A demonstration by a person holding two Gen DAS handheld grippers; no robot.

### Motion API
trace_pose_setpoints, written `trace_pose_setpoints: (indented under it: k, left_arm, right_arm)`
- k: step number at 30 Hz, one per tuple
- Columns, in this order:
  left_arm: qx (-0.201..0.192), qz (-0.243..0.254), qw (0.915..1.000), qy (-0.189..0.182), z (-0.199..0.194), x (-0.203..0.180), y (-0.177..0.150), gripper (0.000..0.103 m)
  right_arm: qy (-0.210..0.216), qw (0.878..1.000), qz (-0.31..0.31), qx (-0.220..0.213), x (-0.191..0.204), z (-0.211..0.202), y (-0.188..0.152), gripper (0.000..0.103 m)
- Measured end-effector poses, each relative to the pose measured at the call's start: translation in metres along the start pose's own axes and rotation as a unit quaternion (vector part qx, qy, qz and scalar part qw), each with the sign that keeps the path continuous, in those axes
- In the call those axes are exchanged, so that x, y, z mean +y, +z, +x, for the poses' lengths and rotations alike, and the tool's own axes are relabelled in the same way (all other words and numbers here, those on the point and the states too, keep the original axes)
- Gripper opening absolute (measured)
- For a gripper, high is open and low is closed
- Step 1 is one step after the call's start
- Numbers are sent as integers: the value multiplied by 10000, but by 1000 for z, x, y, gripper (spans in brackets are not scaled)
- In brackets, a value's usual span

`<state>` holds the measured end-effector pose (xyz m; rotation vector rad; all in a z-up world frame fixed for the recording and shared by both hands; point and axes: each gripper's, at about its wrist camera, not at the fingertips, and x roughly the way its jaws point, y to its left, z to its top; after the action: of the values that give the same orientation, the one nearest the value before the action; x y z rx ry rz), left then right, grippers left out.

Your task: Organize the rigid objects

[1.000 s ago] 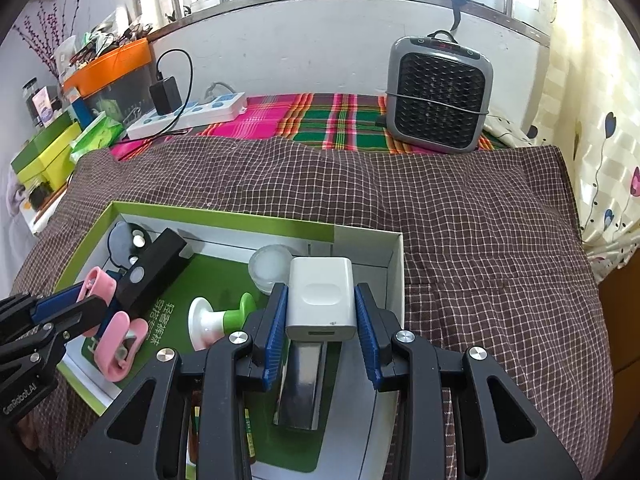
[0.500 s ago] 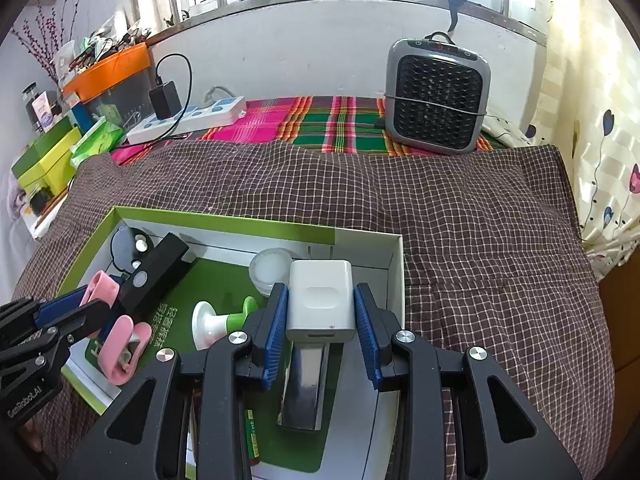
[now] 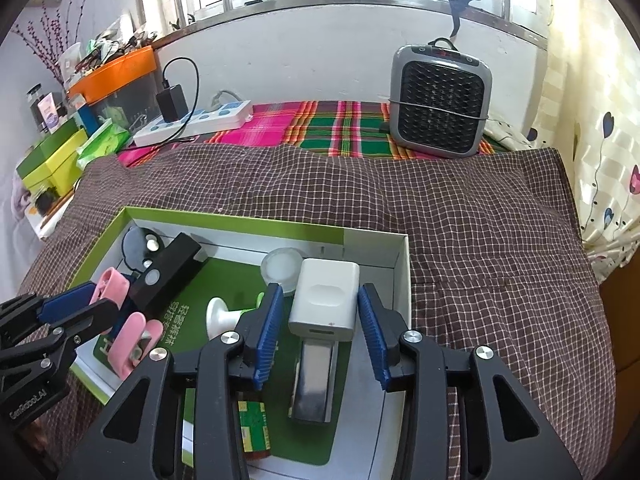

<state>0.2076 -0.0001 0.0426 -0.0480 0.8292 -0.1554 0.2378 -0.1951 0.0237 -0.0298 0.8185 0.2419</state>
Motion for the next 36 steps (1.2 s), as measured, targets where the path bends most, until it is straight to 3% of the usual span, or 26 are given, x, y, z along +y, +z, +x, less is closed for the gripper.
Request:
trace_pose_setpoints:
  k: [36]
  left_arm:
    - [-334, 17, 9994, 80, -67, -22, -30, 36]
  right_arm:
    - [112, 9986, 222, -466, 19, -74, -34, 48]
